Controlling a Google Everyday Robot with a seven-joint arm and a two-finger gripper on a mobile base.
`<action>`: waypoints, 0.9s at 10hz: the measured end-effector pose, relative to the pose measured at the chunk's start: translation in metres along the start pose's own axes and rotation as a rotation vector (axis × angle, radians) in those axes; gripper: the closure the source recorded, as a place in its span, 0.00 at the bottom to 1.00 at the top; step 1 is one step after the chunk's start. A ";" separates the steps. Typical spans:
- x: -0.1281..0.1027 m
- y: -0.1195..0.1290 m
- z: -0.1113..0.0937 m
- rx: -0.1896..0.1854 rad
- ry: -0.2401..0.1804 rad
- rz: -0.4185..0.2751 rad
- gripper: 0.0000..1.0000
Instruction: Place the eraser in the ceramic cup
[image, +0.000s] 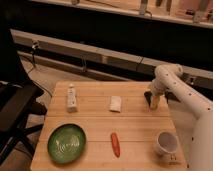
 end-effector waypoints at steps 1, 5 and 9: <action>0.001 -0.003 0.007 -0.008 0.000 0.028 0.20; 0.010 -0.008 0.028 -0.051 0.014 0.092 0.20; 0.027 -0.008 0.037 -0.079 0.009 0.155 0.20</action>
